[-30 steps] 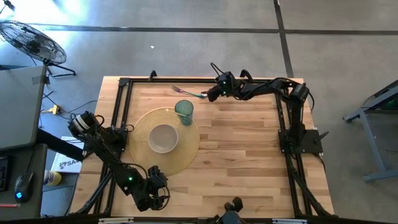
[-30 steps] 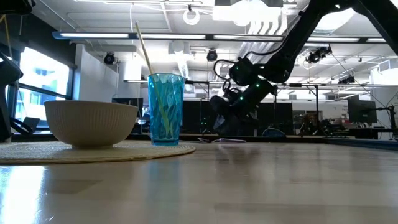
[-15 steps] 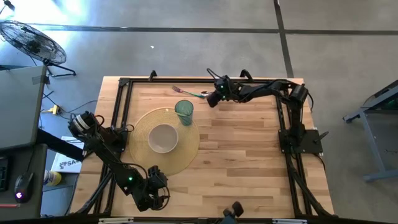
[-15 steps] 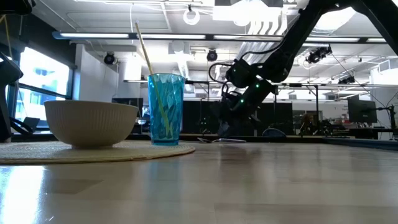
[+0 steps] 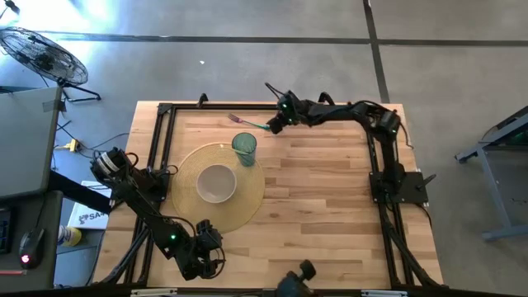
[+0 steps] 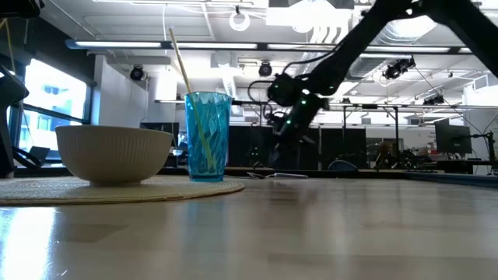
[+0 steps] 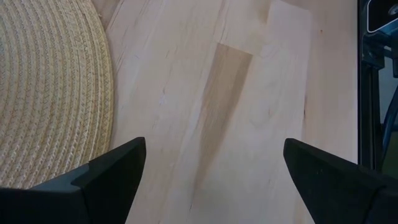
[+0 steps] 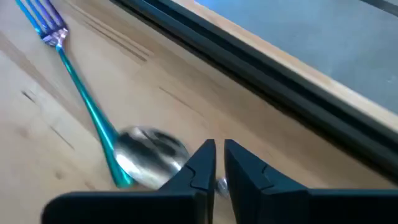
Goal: Pick & Place Utensil
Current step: Put the purple spoon into the white bowl
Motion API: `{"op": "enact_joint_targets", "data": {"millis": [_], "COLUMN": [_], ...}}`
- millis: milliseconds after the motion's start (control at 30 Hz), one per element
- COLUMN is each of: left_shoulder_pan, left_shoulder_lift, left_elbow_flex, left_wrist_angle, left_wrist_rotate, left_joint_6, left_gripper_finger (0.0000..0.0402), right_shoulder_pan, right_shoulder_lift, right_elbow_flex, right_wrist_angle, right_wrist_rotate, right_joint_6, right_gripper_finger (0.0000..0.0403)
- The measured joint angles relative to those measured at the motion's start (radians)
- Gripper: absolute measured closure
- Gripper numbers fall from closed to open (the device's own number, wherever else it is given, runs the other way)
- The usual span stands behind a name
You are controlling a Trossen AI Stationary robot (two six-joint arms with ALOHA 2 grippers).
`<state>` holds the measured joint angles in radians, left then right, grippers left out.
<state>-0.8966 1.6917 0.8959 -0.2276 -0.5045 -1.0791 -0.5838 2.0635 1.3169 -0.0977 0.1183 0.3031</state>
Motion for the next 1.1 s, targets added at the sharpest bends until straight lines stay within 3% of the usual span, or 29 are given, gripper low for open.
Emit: {"op": "enact_joint_targets", "data": {"millis": [233,333,500,667,967,1100], "left_shoulder_pan": [0.0,0.0,0.0,0.0,0.001,0.0], "left_shoulder_lift": [0.0,0.0,0.0,0.0,0.0,0.0], "left_elbow_flex": [0.0,0.0,0.0,0.0,0.0,0.0], "left_wrist_angle": [0.0,0.0,0.0,0.0,0.061,0.06], "left_wrist_rotate": [0.0,0.0,0.0,0.0,-0.049,-0.11], "left_joint_6": [0.0,0.0,0.0,0.0,-0.002,0.077], "left_gripper_finger": [0.0027,0.0027,0.0027,0.0027,0.0027,0.0027], "right_shoulder_pan": [-0.006,-0.017,-0.036,-0.034,0.031,0.081], "right_shoulder_lift": [0.1,0.11,0.11,0.108,0.095,0.083], "right_elbow_flex": [0.2,0.213,0.196,0.192,0.196,0.194], "right_wrist_angle": [-0.231,-0.262,-0.281,-0.357,-0.539,-0.674], "right_wrist_rotate": [0.014,0.008,-0.117,-0.143,-0.029,0.047], "right_joint_6": [-0.068,-0.087,-0.081,-0.107,-0.171,-0.174], "right_gripper_finger": [0.0401,0.0399,0.0401,0.0401,0.0402,0.0401]}}
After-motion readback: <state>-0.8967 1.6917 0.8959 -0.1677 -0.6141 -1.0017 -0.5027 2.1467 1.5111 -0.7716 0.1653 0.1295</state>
